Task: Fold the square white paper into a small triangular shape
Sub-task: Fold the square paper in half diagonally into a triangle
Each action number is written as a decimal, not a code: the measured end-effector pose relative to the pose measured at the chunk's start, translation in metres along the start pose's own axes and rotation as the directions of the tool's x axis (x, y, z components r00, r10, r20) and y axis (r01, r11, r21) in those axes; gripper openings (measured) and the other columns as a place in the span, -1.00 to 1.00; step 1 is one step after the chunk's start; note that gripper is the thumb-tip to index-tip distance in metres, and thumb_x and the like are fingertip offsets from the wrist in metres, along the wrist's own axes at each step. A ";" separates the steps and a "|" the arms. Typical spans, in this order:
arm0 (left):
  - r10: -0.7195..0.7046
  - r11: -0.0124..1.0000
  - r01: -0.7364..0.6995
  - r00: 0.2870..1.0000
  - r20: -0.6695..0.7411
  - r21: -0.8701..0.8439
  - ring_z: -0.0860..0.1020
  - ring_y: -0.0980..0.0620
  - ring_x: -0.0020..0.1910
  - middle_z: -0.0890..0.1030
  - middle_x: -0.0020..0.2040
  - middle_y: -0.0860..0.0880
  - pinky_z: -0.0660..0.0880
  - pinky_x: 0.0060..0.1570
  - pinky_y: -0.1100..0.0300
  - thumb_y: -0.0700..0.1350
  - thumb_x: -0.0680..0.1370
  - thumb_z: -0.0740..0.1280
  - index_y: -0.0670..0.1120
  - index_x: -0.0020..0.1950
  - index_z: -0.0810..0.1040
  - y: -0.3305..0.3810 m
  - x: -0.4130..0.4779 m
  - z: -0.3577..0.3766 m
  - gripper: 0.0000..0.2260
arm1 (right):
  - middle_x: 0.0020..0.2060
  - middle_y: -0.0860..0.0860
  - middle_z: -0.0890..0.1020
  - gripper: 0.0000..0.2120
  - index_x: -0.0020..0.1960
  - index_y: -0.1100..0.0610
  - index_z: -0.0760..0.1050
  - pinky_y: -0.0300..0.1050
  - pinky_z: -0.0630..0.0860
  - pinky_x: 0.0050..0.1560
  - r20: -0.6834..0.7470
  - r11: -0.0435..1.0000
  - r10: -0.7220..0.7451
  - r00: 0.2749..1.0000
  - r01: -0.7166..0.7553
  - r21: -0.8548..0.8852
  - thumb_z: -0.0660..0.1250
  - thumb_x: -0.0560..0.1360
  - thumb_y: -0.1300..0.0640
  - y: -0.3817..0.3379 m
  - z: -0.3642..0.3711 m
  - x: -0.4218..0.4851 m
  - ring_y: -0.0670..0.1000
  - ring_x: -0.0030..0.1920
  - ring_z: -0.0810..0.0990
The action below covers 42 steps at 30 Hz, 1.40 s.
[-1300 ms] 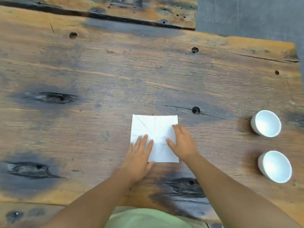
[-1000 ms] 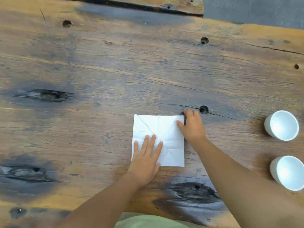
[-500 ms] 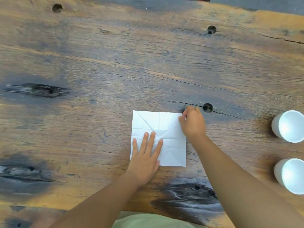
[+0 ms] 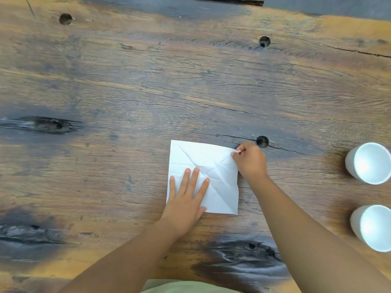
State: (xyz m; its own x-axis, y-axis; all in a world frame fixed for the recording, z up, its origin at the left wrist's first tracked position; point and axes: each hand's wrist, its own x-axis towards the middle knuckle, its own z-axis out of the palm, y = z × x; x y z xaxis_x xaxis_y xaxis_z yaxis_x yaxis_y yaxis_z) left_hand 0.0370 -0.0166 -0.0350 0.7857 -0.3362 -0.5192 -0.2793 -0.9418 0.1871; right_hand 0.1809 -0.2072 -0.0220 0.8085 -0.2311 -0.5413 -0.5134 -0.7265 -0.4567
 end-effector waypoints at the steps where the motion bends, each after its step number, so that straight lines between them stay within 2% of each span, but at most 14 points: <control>1: 0.002 1.000 -0.002 1.000 0.001 0.004 -0.38 -0.27 0.53 -0.35 0.58 -0.21 -0.11 0.43 -0.42 0.21 0.63 0.09 0.01 0.60 -0.25 0.000 0.001 -0.001 -0.29 | -0.39 -0.04 0.52 -0.89 -0.21 0.07 0.47 -0.14 0.31 -0.33 -0.013 1.000 -0.014 1.000 0.014 0.011 0.38 0.45 0.18 0.000 -0.001 0.001 0.07 -0.27 0.51; 3: 0.003 1.000 -0.003 1.000 0.000 0.006 -0.37 -0.27 0.54 -0.34 0.59 -0.22 -0.11 0.43 -0.42 0.22 0.63 0.09 0.00 0.60 -0.24 0.000 0.003 -0.002 -0.29 | -0.38 -0.05 0.52 -0.87 -0.23 0.07 0.46 -0.17 0.35 -0.35 -0.035 0.997 -0.043 0.998 0.045 0.057 0.39 0.45 0.18 0.000 -0.003 0.002 0.03 -0.30 0.50; 7: 0.010 1.000 -0.010 1.000 -0.002 0.006 -0.35 -0.27 0.55 -0.34 0.59 -0.21 -0.12 0.44 -0.41 0.21 0.64 0.08 0.01 0.60 -0.25 0.001 0.008 -0.007 -0.29 | -0.32 -0.07 0.55 -0.90 -0.19 0.05 0.48 -0.13 0.40 -0.26 -0.056 0.981 -0.053 0.997 0.062 0.182 0.38 0.46 0.17 0.001 -0.005 0.002 -0.01 -0.28 0.51; 10: 0.009 1.000 -0.009 1.000 0.004 0.005 -0.36 -0.25 0.55 -0.36 0.58 -0.19 -0.15 0.45 -0.39 0.21 0.64 0.07 0.03 0.60 -0.27 0.000 0.009 -0.010 -0.30 | -0.32 -0.11 0.55 -0.83 -0.24 -0.01 0.45 -0.15 0.39 -0.26 -0.054 0.956 -0.061 0.997 0.074 0.286 0.38 0.48 0.17 -0.001 -0.007 -0.001 -0.07 -0.30 0.51; 13: 0.005 1.000 -0.005 1.000 0.010 0.006 -0.36 -0.24 0.55 -0.37 0.58 -0.18 -0.15 0.46 -0.39 0.22 0.64 0.06 0.03 0.59 -0.29 0.000 0.008 -0.012 -0.30 | -0.31 -0.06 0.56 -0.83 -0.23 0.00 0.44 -0.17 0.36 -0.28 -0.018 0.938 -0.097 0.995 0.098 0.332 0.37 0.49 0.17 -0.007 -0.011 -0.010 -0.08 -0.32 0.49; 17: 0.005 1.000 -0.005 0.999 0.044 0.000 -0.34 -0.25 0.55 -0.35 0.58 -0.20 -0.12 0.45 -0.41 0.24 0.62 0.11 0.02 0.60 -0.26 0.003 0.009 -0.020 -0.26 | -0.31 -0.03 0.60 -0.88 -0.21 0.01 0.47 -0.17 0.41 -0.28 -0.043 0.914 -0.152 0.987 0.157 0.373 0.37 0.49 0.13 -0.016 -0.018 -0.030 -0.08 -0.31 0.54; 21: 0.015 0.999 -0.011 0.998 0.062 -0.051 -0.29 -0.21 0.57 -0.29 0.61 -0.16 -0.07 0.48 -0.36 0.18 0.64 0.14 0.04 0.61 -0.19 -0.002 0.007 -0.030 -0.30 | -0.30 -0.02 0.62 -0.88 -0.22 0.01 0.48 -0.12 0.46 -0.22 0.001 0.884 -0.232 0.973 0.211 0.416 0.37 0.48 0.12 -0.026 -0.015 -0.060 -0.08 -0.28 0.56; 26: 0.019 0.997 -0.015 0.998 0.059 -0.071 -0.30 -0.16 0.58 -0.31 0.61 -0.11 -0.07 0.49 -0.33 0.14 0.62 0.20 0.06 0.61 -0.24 -0.023 -0.019 -0.016 -0.26 | -0.27 -0.03 0.61 -0.88 -0.19 0.02 0.51 -0.10 0.49 -0.15 0.062 0.892 -0.319 0.946 0.278 0.356 0.39 0.49 0.17 -0.033 0.004 -0.089 -0.08 -0.27 0.55; 30: -0.003 0.997 0.006 0.999 0.041 -0.073 -0.31 -0.15 0.57 -0.33 0.61 -0.10 -0.10 0.49 -0.36 0.15 0.61 0.22 0.06 0.60 -0.26 -0.035 -0.045 0.004 -0.23 | -0.26 -0.08 0.62 -0.95 -0.12 0.04 0.54 -0.17 0.47 -0.20 0.132 0.912 -0.342 0.930 0.295 0.286 0.40 0.50 0.14 -0.035 0.029 -0.106 -0.12 -0.28 0.56; 36: -0.036 0.996 0.035 0.999 -0.013 -0.078 -0.24 -0.16 0.59 -0.32 0.60 -0.06 -0.08 0.48 -0.33 0.17 0.61 0.19 0.07 0.59 -0.28 -0.051 -0.084 0.033 -0.24 | -0.26 -0.13 0.63 -0.89 -0.18 0.01 0.49 -0.19 0.46 -0.17 0.188 0.914 -0.400 0.897 0.378 0.146 0.38 0.49 0.15 -0.037 0.065 -0.125 -0.14 -0.20 0.60; 39: -0.025 0.997 0.020 0.998 -0.058 -0.077 -0.10 -0.17 0.61 -0.17 0.62 -0.06 0.05 0.47 -0.37 0.19 0.58 0.23 0.03 0.62 -0.13 -0.058 -0.101 0.042 -0.24 | -0.12 -0.07 0.64 -0.96 -0.07 0.03 0.53 -0.10 0.50 -0.04 0.238 0.881 -0.470 0.850 0.469 0.063 0.36 0.50 0.15 -0.032 0.078 -0.131 -0.05 -0.06 0.60; 42: -0.017 0.998 0.010 0.995 -0.096 -0.069 0.06 -0.18 0.59 0.02 0.63 -0.08 0.19 0.42 -0.37 0.20 0.52 0.32 0.00 0.62 0.04 -0.062 -0.109 0.046 -0.22 | 0.11 -0.01 0.58 -0.76 0.16 0.08 0.54 -0.05 0.47 0.18 0.324 0.844 -0.489 0.810 0.533 -0.057 0.38 0.50 0.11 -0.027 0.089 -0.138 0.01 0.16 0.52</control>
State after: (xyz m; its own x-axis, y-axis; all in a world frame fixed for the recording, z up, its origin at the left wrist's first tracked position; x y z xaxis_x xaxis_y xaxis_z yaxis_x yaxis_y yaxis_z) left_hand -0.0571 0.0788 -0.0286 0.8396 -0.3185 -0.4400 -0.2324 -0.9428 0.2390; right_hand 0.0573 -0.0982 0.0021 0.8126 0.3779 -0.4438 0.0136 -0.7735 -0.6337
